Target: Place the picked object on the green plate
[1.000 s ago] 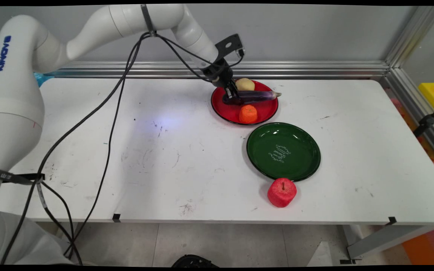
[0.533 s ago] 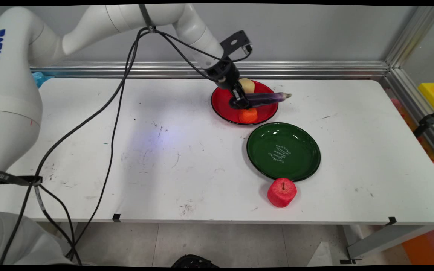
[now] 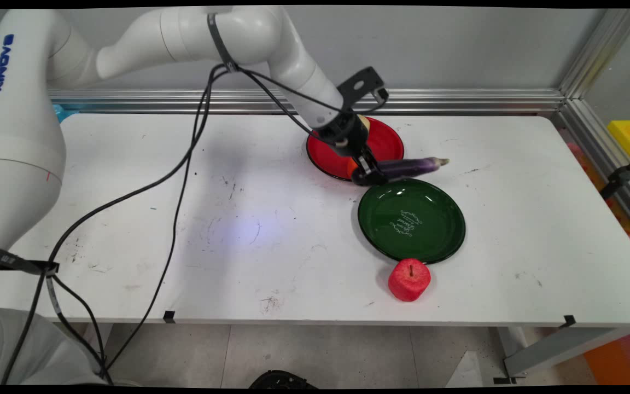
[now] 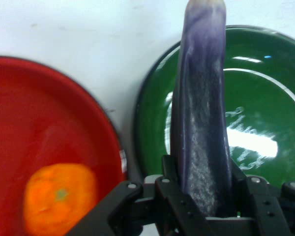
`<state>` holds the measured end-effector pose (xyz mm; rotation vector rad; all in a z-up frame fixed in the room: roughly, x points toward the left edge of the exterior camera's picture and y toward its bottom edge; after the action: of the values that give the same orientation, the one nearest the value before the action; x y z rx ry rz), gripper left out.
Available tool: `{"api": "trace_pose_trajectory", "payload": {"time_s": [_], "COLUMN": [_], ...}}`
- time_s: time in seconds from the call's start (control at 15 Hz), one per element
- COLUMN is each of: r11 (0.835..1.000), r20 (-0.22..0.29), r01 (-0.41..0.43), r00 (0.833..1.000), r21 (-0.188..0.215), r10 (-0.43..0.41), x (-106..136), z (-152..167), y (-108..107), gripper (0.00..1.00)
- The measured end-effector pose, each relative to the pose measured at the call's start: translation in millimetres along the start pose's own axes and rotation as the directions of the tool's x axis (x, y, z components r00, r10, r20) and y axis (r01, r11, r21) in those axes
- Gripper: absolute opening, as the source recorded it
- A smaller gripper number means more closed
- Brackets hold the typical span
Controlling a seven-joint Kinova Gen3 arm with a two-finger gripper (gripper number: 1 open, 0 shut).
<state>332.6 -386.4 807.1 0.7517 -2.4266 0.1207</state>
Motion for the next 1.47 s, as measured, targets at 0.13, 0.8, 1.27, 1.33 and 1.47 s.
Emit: {"api": "trace_pose_trajectory", "payload": {"time_s": [0.13, 0.8, 1.27, 1.33, 1.47], "r11": [1.000, 1.000, 0.999, 0.999, 0.999], "r20": [-0.011, -0.022, -0.024, -0.024, -0.025], "r01": [-0.002, -0.022, -0.039, -0.043, -0.048], "r00": [1.000, 1.000, 0.999, 0.999, 0.999], "r21": [-0.002, 0.008, 0.015, 0.014, 0.012], "r10": [0.002, 0.022, 0.040, 0.043, 0.049], "x": [0, -14, -19, -20, -21], "z": [11, 47, 57, 58, 60], "y": [11, 36, 35, 35, 35], "gripper": [0.00, 0.00, 0.00, 0.00, 1.00]}}
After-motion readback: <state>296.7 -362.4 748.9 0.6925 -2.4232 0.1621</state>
